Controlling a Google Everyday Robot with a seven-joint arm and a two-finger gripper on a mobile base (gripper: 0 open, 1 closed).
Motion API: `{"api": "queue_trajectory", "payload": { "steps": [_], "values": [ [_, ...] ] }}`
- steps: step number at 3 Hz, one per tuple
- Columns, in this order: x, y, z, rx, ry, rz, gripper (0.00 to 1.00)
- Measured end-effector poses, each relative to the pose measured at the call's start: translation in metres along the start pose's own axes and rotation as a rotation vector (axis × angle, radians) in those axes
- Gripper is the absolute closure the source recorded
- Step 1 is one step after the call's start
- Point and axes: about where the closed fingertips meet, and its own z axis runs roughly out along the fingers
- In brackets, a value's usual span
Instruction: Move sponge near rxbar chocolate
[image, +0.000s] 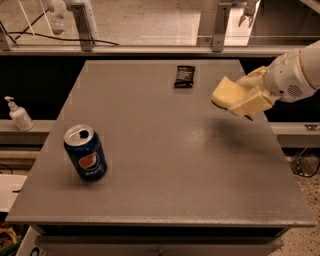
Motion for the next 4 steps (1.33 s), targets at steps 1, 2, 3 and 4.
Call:
{"api": "queue_trajectory", "payload": {
  "steps": [1,2,3,4],
  "values": [
    [0.003,-0.042,0.017,0.025,-0.004,0.001,1.0],
    [0.01,-0.084,0.042,0.024,0.004,0.033,1.0],
    [0.012,-0.114,0.073,0.012,0.037,0.041,1.0],
    [0.017,-0.132,0.103,-0.004,0.09,0.044,1.0]
  ]
}}
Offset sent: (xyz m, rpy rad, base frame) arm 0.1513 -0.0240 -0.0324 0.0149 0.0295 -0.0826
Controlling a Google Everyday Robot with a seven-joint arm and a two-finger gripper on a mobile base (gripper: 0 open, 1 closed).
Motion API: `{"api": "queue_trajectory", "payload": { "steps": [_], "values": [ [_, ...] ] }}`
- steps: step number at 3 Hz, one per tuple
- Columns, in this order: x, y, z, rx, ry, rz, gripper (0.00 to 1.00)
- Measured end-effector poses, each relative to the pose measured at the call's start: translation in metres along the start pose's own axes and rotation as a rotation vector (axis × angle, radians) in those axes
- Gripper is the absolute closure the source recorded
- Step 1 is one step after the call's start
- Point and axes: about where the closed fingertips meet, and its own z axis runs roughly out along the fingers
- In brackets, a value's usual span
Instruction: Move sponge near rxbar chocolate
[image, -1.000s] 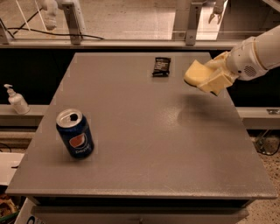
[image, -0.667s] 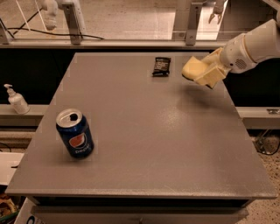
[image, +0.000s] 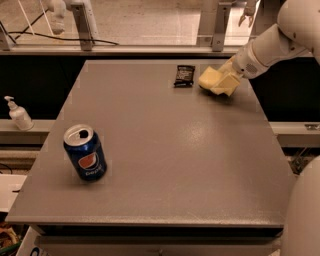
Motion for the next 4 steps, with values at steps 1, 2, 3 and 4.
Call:
{"api": "queue_trajectory", "payload": {
  "steps": [1,2,3,4],
  "values": [
    [0.002,-0.007,0.026,-0.022,0.045,0.003,1.0],
    [-0.003,-0.008,0.028,-0.031,0.052,0.002,1.0],
    [-0.003,-0.008,0.027,-0.031,0.052,0.002,0.84],
    [-0.01,-0.007,0.035,-0.051,0.062,0.005,0.61]
  ]
}}
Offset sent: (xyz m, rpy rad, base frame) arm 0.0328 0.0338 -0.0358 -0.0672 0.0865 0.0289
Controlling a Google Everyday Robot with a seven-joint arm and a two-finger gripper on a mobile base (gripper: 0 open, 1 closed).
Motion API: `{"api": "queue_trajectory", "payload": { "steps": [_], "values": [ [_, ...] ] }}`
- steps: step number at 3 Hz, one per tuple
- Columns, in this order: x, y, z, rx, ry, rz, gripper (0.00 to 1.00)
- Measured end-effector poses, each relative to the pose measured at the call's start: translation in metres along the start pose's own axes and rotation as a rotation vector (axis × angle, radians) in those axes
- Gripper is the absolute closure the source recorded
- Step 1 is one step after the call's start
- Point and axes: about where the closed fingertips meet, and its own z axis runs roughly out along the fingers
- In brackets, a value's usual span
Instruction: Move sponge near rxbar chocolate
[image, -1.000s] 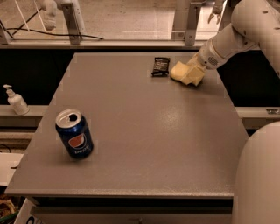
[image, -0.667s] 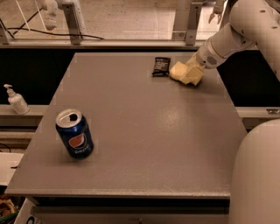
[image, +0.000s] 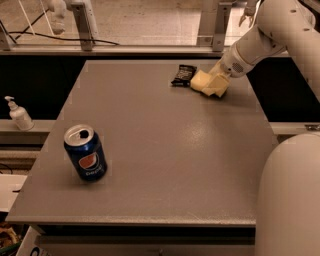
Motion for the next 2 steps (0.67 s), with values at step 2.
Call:
{"api": "queue_trajectory", "payload": {
  "steps": [2],
  "values": [
    [-0.014,0.002,0.008,-0.03,0.005,-0.007,0.13]
  ]
}}
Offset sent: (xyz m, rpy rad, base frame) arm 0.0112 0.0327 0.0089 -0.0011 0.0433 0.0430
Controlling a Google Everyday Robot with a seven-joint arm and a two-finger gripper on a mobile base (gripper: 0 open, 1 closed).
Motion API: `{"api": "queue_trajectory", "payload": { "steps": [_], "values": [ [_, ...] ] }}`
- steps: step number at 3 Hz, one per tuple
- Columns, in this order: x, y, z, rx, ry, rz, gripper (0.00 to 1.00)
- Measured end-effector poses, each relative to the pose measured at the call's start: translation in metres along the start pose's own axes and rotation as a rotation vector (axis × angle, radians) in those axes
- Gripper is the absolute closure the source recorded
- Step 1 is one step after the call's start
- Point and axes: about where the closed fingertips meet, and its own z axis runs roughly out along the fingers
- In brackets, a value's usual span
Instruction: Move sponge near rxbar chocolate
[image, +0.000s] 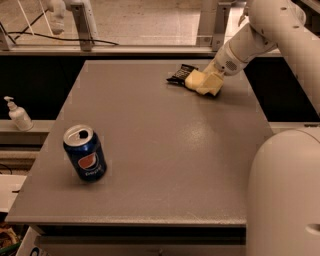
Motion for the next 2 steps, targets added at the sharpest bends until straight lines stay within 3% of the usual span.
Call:
{"api": "queue_trajectory", "payload": {
  "steps": [1,2],
  "values": [
    [-0.0099,0.0008,0.0037,-0.018,-0.001,-0.007,0.0],
    [-0.0164,0.0009,0.005,-0.029,-0.004,-0.013,0.0]
  ]
}}
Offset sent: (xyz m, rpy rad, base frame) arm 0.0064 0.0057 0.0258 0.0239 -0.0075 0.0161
